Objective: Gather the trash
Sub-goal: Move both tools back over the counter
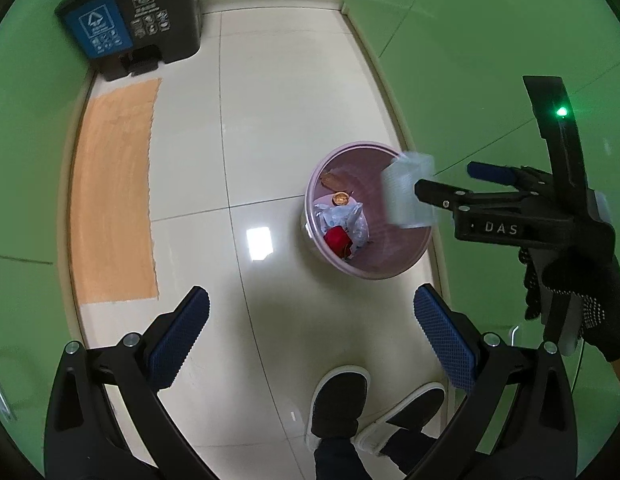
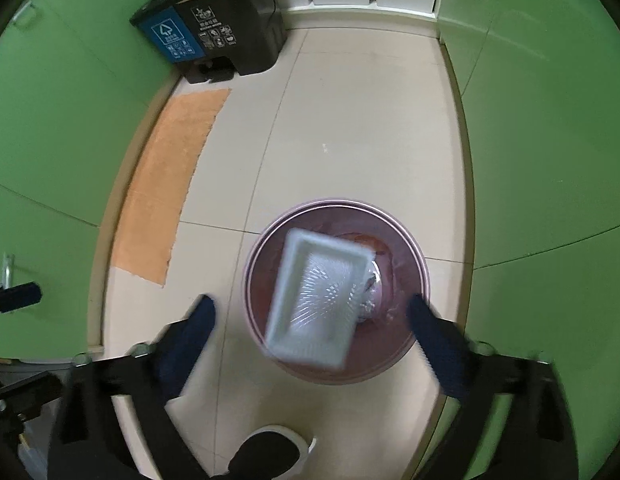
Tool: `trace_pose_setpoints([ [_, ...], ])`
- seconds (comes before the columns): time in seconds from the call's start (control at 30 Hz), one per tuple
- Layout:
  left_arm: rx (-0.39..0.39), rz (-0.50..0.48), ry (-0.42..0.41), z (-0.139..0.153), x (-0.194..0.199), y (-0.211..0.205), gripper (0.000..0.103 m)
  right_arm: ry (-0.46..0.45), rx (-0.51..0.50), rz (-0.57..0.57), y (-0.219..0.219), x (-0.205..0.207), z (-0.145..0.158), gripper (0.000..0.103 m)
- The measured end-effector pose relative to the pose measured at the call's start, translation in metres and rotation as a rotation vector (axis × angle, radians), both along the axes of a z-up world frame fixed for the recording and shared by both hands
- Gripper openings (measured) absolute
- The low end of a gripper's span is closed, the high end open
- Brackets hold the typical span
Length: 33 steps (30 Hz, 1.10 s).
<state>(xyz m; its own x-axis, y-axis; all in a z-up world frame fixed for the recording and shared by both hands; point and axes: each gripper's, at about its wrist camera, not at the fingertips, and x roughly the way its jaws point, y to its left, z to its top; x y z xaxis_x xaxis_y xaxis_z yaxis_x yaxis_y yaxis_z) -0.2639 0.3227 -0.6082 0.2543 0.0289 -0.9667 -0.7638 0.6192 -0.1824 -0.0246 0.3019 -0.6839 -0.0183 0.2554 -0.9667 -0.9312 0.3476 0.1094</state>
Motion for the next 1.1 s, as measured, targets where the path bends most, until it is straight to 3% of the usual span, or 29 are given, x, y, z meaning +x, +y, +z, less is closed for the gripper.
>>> trace_pose_setpoints([
  [0.13,-0.005,0.008,0.004,0.006,-0.005,-0.003,0.1,0.01,-0.041,-0.026,-0.007,0.003,0.002,0.097],
  [0.27,0.008,-0.002,-0.003,0.036,-0.002,-0.006,0.1,-0.003,-0.039,-0.043,-0.02,-0.001,0.037,0.097],
  [0.47,0.047,-0.032,-0.03,0.123,0.009,-0.011,0.1,-0.002,0.015,-0.104,-0.036,-0.014,0.136,0.097],
  [0.87,0.137,-0.141,-0.099,0.336,0.042,-0.032,0.1,-0.044,0.171,-0.203,-0.082,-0.037,0.4,0.097],
  [1.1,0.18,-0.238,-0.166,0.431,0.072,-0.059,0.1,-0.091,0.273,-0.27,-0.133,-0.038,0.509,0.097],
])
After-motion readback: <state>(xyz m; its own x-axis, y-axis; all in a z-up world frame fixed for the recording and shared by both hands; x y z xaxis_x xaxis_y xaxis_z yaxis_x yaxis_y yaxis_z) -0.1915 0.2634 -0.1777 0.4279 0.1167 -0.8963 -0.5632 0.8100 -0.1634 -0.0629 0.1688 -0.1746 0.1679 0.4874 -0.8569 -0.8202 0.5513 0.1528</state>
